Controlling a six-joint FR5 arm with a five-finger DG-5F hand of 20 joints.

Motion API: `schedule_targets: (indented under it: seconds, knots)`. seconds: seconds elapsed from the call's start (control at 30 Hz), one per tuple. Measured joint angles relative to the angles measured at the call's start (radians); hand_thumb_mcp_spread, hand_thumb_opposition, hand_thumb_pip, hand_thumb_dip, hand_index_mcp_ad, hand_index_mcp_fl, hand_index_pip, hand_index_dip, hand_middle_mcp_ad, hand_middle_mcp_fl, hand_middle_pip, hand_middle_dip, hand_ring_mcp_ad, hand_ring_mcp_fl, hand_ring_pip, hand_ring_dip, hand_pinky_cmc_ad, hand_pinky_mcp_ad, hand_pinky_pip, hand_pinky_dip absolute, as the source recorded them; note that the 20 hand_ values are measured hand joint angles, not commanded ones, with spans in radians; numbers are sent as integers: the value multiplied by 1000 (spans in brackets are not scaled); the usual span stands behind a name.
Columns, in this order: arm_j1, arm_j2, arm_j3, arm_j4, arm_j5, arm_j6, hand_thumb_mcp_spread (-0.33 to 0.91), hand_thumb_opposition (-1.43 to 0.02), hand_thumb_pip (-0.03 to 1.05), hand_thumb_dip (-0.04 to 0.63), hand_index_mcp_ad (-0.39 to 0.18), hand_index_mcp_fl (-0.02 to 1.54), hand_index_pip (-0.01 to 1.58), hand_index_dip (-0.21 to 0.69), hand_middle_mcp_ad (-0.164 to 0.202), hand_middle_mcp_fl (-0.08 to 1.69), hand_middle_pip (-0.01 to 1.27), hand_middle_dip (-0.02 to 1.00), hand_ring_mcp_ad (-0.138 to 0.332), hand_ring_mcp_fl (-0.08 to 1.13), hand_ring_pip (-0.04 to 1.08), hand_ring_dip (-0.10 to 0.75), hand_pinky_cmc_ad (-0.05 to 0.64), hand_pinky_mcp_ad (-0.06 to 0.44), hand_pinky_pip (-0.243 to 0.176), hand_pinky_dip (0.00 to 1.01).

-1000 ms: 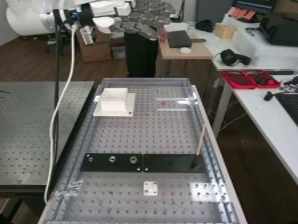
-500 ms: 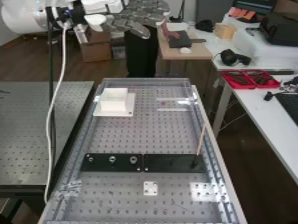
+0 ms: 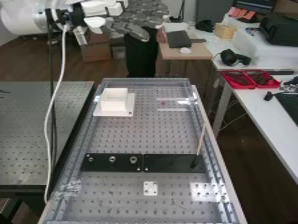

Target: Grab the pcb board and place it in the clear container

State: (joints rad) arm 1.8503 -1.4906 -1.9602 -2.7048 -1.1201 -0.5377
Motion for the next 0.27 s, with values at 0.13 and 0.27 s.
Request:
schedule_targets:
  seconds: [0.13, 0.27]
  knots:
    - [-2, -2, 0, 1, -6, 4, 262, -750, 400, 96, -24, 136, 93, 241, 91, 2, 138, 110, 250, 0, 91, 21, 312, 215, -122, 702]
    - [-2, -5, 3, -1, -15, 10, 262, -750, 400, 96, -28, 136, 93, 241, 91, 2, 138, 110, 250, 0, 91, 21, 312, 216, -122, 702]
